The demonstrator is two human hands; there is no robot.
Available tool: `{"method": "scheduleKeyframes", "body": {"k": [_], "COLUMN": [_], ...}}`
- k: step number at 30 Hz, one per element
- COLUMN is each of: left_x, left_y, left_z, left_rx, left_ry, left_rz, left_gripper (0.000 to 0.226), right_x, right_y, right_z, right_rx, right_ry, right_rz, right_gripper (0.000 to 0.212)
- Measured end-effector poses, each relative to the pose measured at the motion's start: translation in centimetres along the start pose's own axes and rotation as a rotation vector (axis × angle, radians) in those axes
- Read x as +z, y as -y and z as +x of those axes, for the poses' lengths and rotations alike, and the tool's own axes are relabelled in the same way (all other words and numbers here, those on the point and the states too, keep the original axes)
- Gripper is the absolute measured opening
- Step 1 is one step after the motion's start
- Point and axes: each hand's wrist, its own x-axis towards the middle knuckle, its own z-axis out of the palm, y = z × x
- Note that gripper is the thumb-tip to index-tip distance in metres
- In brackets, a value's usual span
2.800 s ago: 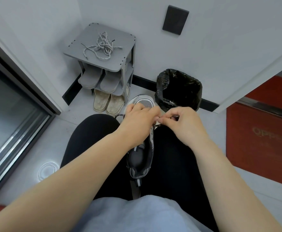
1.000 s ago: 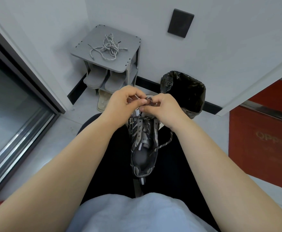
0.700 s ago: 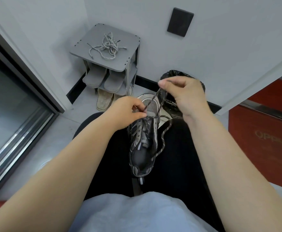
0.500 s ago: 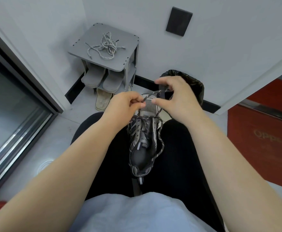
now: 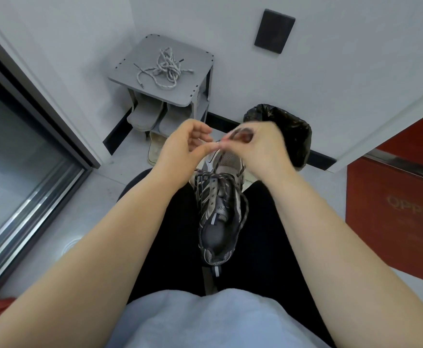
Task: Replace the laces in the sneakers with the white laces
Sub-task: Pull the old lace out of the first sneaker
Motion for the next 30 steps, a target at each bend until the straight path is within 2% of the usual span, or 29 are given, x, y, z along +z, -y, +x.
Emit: {"method": "scheduleKeyframes", "body": {"k": [2, 4, 5, 7, 10, 12, 15, 17, 19, 23, 25, 28, 30], "left_x": [0.0, 0.4, 0.6, 1.0, 0.9, 0.7, 0.4, 0.5, 0.5, 0.0, 0.0, 0.3, 0.7], "left_y": [0.1, 0.2, 0.2, 0.2, 0.2, 0.1, -0.3, -0.6, -0.5, 0.2, 0.4, 0.4, 0.4], "left_z": [0.1, 0.0, 0.0, 0.1, 0.0, -0.1, -0.4, -0.6, -0.6, -0.1, 0.1, 0.1, 0.1], "left_rx": [-0.042, -0.04, -0.036, -0.047, -0.089, -0.069, 0.046, 0.104, 0.135, 0.021, -0.042, -0.037, -0.015], "left_ry": [0.123, 0.259, 0.282, 0.244, 0.096, -0.026, -0.091, -0.086, -0.088, -0.04, 0.077, 0.237, 0.257], "left_rz": [0.132, 0.394, 0.493, 0.543, 0.387, 0.226, 0.046, 0.029, 0.049, 0.046, 0.114, 0.363, 0.447], "left_gripper": [0.018, 0.009, 0.006, 0.011, 0.008, 0.013, 0.027, 0.024, 0.023, 0.03, 0.024, 0.007, 0.007], "right_x": [-2.0, -3.7, -4.1, -4.1, -3.1, -1.8, 0.4, 1.4, 1.5, 0.2, -0.4, -2.2, -3.9], "right_y": [1.5, 2.3, 2.3, 1.7, 0.2, -0.1, -0.5, -0.7, -0.8, -0.5, 0.3, 2.0, 2.9], "right_z": [0.2, 0.5, 0.6, 0.5, 0.2, -0.1, 0.0, 0.1, 0.3, 0.4, -0.1, 0.1, 0.5], "right_rx": [-0.03, -0.087, -0.089, -0.032, -0.056, -0.104, -0.127, -0.06, 0.003, 0.054, 0.067, 0.083, 0.011], "right_ry": [-0.171, -0.238, -0.218, -0.069, 0.151, 0.24, 0.269, 0.262, 0.243, 0.115, 0.045, -0.112, -0.172], "right_rz": [0.242, 0.313, 0.25, -0.016, -0.403, -0.435, -0.354, -0.292, -0.224, 0.01, 0.152, 0.474, 0.473], "right_gripper": [0.013, 0.017, 0.018, 0.018, 0.027, 0.039, 0.036, 0.022, 0.018, 0.022, 0.024, 0.027, 0.02]}}
